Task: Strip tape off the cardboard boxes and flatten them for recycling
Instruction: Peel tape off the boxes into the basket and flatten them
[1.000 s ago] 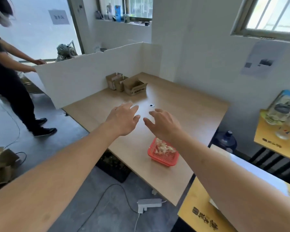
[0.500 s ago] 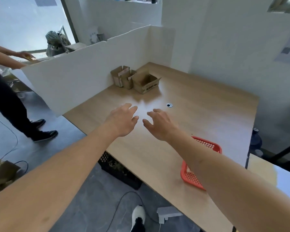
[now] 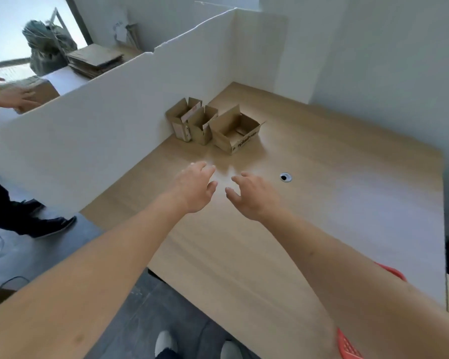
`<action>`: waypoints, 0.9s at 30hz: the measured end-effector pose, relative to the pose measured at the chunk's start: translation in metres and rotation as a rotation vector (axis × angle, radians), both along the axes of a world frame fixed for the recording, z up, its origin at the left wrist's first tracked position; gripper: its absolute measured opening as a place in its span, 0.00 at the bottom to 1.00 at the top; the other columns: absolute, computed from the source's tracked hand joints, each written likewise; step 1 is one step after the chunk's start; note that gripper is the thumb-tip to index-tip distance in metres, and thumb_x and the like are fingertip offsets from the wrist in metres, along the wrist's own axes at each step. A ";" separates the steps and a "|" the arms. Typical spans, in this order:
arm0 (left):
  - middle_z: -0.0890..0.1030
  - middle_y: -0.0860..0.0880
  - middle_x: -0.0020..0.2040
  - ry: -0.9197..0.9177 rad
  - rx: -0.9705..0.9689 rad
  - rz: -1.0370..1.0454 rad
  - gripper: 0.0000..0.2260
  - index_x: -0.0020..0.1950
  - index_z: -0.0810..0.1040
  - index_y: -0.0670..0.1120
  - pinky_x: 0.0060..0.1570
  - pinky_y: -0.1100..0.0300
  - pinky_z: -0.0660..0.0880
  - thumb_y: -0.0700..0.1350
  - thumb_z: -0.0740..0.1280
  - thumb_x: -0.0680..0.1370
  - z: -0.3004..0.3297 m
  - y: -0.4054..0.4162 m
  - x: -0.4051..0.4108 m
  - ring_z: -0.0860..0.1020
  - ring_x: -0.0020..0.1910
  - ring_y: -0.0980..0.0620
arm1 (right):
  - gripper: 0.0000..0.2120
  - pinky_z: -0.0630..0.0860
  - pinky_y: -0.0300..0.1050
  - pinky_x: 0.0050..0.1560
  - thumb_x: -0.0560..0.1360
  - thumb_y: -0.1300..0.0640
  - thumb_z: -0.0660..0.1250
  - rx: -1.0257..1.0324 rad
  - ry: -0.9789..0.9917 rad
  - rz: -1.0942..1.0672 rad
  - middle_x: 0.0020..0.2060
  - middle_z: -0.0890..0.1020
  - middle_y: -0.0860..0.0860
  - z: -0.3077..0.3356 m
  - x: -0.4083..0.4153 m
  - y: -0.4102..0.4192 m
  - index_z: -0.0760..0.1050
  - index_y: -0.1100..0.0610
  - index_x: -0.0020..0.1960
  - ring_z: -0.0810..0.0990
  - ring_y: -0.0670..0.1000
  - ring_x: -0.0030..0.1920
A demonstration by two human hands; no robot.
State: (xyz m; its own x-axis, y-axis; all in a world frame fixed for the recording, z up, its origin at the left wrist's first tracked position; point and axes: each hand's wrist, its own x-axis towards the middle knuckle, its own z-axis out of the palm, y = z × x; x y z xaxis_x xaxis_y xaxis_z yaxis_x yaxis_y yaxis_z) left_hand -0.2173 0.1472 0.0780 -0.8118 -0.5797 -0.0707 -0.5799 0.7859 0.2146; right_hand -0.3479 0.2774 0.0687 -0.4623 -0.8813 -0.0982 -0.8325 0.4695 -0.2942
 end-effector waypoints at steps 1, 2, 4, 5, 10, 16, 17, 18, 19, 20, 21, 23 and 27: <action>0.67 0.44 0.76 -0.007 0.008 -0.016 0.23 0.78 0.67 0.45 0.71 0.49 0.67 0.52 0.59 0.85 -0.002 -0.015 -0.005 0.65 0.76 0.43 | 0.23 0.76 0.53 0.51 0.83 0.40 0.56 0.010 0.004 -0.006 0.57 0.77 0.51 -0.003 -0.004 -0.015 0.76 0.54 0.67 0.78 0.58 0.57; 0.67 0.44 0.76 -0.015 0.011 -0.035 0.23 0.78 0.66 0.45 0.72 0.49 0.67 0.52 0.58 0.85 -0.006 -0.030 -0.009 0.65 0.76 0.43 | 0.23 0.75 0.52 0.51 0.83 0.40 0.56 0.019 0.007 -0.015 0.59 0.77 0.52 -0.007 -0.007 -0.030 0.76 0.54 0.67 0.78 0.58 0.58; 0.67 0.44 0.77 -0.035 0.014 -0.082 0.23 0.78 0.66 0.46 0.72 0.49 0.67 0.53 0.58 0.85 -0.014 -0.064 -0.020 0.64 0.76 0.43 | 0.23 0.74 0.52 0.52 0.83 0.40 0.56 0.038 0.004 -0.045 0.61 0.77 0.52 -0.016 -0.012 -0.062 0.76 0.54 0.67 0.78 0.57 0.60; 0.65 0.45 0.78 -0.049 0.017 -0.102 0.23 0.79 0.64 0.46 0.72 0.49 0.67 0.53 0.58 0.85 -0.019 -0.080 -0.025 0.63 0.78 0.43 | 0.23 0.75 0.52 0.54 0.83 0.40 0.56 0.046 -0.003 -0.068 0.62 0.77 0.53 -0.021 -0.013 -0.077 0.75 0.54 0.68 0.77 0.57 0.62; 0.62 0.47 0.80 -0.075 0.057 -0.226 0.25 0.81 0.62 0.49 0.73 0.47 0.68 0.53 0.59 0.85 -0.047 -0.170 -0.056 0.61 0.79 0.44 | 0.23 0.74 0.55 0.64 0.83 0.41 0.57 0.099 -0.082 -0.254 0.69 0.74 0.54 -0.047 -0.016 -0.152 0.74 0.53 0.70 0.74 0.58 0.69; 0.64 0.46 0.79 -0.107 0.114 -0.325 0.24 0.80 0.63 0.48 0.68 0.46 0.71 0.50 0.60 0.84 -0.085 -0.253 -0.087 0.64 0.76 0.44 | 0.24 0.70 0.53 0.68 0.84 0.44 0.58 0.148 -0.176 -0.422 0.76 0.67 0.55 -0.089 -0.014 -0.217 0.69 0.53 0.76 0.69 0.57 0.74; 0.64 0.46 0.79 -0.117 0.123 -0.330 0.24 0.80 0.63 0.48 0.67 0.45 0.72 0.50 0.60 0.84 -0.092 -0.264 -0.091 0.65 0.76 0.43 | 0.25 0.69 0.53 0.70 0.84 0.44 0.58 0.146 -0.193 -0.445 0.78 0.64 0.55 -0.095 -0.017 -0.227 0.66 0.53 0.78 0.66 0.57 0.76; 0.64 0.46 0.79 -0.126 0.129 -0.337 0.24 0.80 0.63 0.48 0.67 0.44 0.72 0.50 0.60 0.84 -0.097 -0.274 -0.097 0.65 0.76 0.43 | 0.26 0.67 0.53 0.72 0.84 0.44 0.58 0.136 -0.213 -0.469 0.80 0.62 0.55 -0.101 -0.021 -0.238 0.64 0.53 0.79 0.64 0.58 0.77; 0.64 0.45 0.79 -0.130 0.130 -0.344 0.24 0.80 0.63 0.48 0.67 0.44 0.72 0.49 0.60 0.84 -0.102 -0.283 -0.103 0.65 0.76 0.43 | 0.27 0.66 0.53 0.73 0.84 0.45 0.59 0.122 -0.226 -0.491 0.81 0.60 0.55 -0.105 -0.027 -0.248 0.62 0.53 0.80 0.62 0.58 0.78; 0.64 0.45 0.79 -0.129 0.126 -0.350 0.24 0.80 0.63 0.48 0.66 0.44 0.73 0.49 0.60 0.84 -0.106 -0.291 -0.111 0.65 0.76 0.43 | 0.28 0.64 0.53 0.74 0.84 0.45 0.59 0.105 -0.225 -0.509 0.81 0.58 0.56 -0.109 -0.035 -0.259 0.61 0.52 0.81 0.61 0.57 0.79; 0.64 0.45 0.79 -0.124 0.123 -0.354 0.24 0.80 0.63 0.47 0.66 0.44 0.73 0.49 0.61 0.84 -0.109 -0.298 -0.120 0.66 0.75 0.43 | 0.28 0.64 0.54 0.75 0.84 0.45 0.59 0.081 -0.207 -0.524 0.82 0.58 0.56 -0.114 -0.045 -0.270 0.60 0.52 0.81 0.59 0.57 0.80; 0.64 0.46 0.79 -0.107 0.115 -0.355 0.25 0.80 0.62 0.48 0.67 0.45 0.74 0.49 0.61 0.84 -0.119 -0.308 -0.138 0.66 0.76 0.44 | 0.29 0.62 0.55 0.77 0.84 0.47 0.60 0.027 -0.147 -0.547 0.82 0.56 0.57 -0.123 -0.067 -0.292 0.58 0.52 0.82 0.57 0.58 0.81; 0.65 0.47 0.78 -0.100 0.084 -0.316 0.24 0.80 0.63 0.49 0.63 0.45 0.76 0.51 0.61 0.84 -0.150 -0.325 -0.163 0.68 0.74 0.44 | 0.34 0.56 0.53 0.80 0.83 0.49 0.63 0.032 -0.055 -0.524 0.82 0.56 0.59 -0.156 -0.116 -0.330 0.52 0.54 0.83 0.53 0.59 0.82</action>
